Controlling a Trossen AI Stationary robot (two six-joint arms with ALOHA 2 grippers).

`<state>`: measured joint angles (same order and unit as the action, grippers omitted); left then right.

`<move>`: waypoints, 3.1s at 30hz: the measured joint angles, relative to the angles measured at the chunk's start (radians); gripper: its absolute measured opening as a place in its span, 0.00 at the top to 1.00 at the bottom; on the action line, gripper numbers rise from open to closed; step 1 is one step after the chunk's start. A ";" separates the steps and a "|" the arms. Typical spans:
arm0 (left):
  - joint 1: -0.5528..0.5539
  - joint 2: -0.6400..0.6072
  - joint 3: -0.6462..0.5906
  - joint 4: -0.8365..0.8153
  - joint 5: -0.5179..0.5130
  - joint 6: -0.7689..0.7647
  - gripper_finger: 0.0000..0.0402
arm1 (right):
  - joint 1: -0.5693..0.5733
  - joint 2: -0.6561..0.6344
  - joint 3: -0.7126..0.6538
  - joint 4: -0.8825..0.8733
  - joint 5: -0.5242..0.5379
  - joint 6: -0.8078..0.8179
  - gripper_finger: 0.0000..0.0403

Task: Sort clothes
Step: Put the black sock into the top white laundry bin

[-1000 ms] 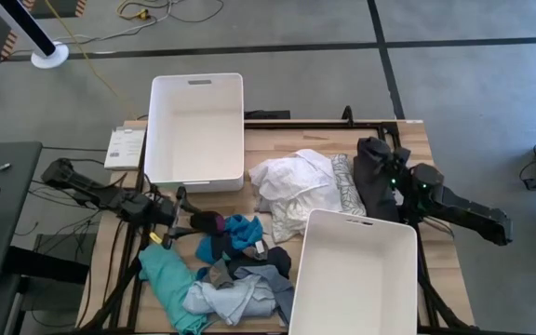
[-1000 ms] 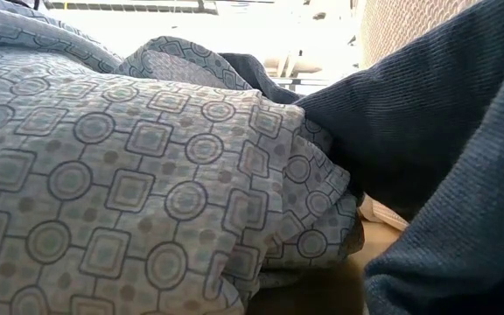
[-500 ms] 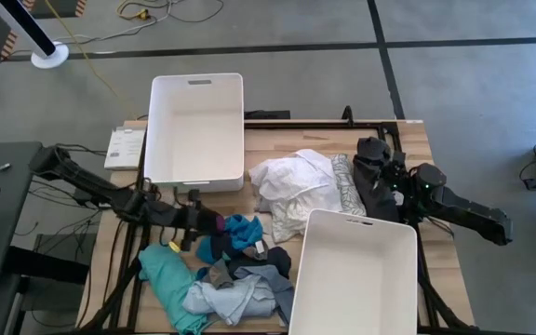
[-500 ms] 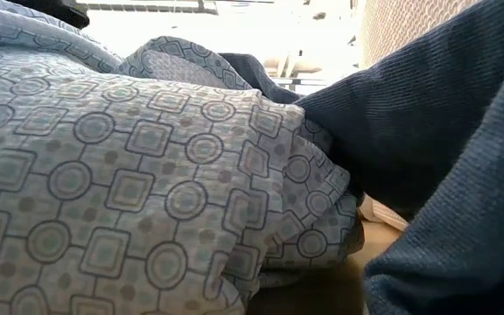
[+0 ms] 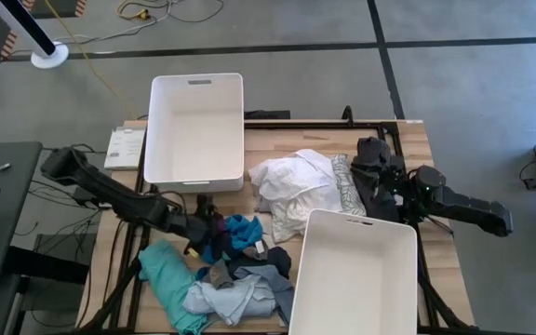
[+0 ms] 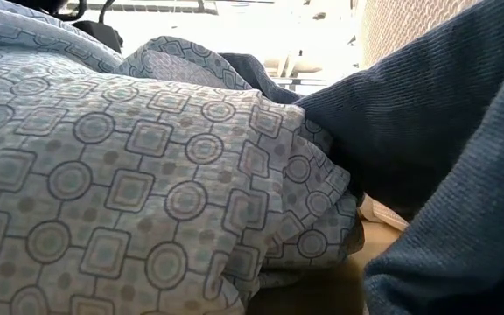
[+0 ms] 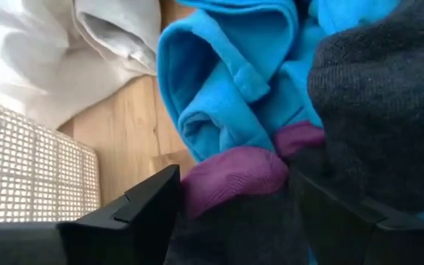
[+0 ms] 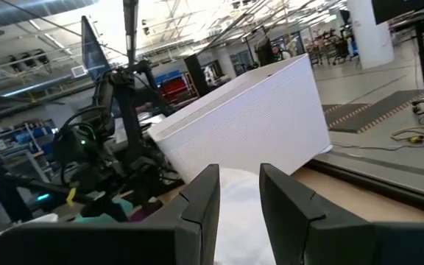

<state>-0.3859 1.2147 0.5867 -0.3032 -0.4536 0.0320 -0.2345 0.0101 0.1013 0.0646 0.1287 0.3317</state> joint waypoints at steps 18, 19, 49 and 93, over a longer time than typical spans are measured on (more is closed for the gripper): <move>-0.022 0.029 0.031 -0.094 0.004 -0.040 0.98 | 0.032 0.000 0.000 -0.005 0.002 0.000 0.71; -0.028 0.029 0.045 -0.100 0.003 -0.038 0.99 | 0.032 0.000 0.000 -0.005 0.002 0.000 0.71; -0.155 0.028 0.849 -0.738 -0.529 0.215 1.00 | 0.080 0.000 0.000 -0.075 0.000 0.008 0.71; 0.516 -0.072 0.716 -0.948 -0.165 0.191 0.99 | 0.301 0.000 0.000 -0.023 0.003 0.000 0.71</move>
<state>0.1303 1.1423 1.3022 -1.2514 -0.6186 0.2226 0.0666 0.0101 0.1013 0.0414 0.1318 0.3314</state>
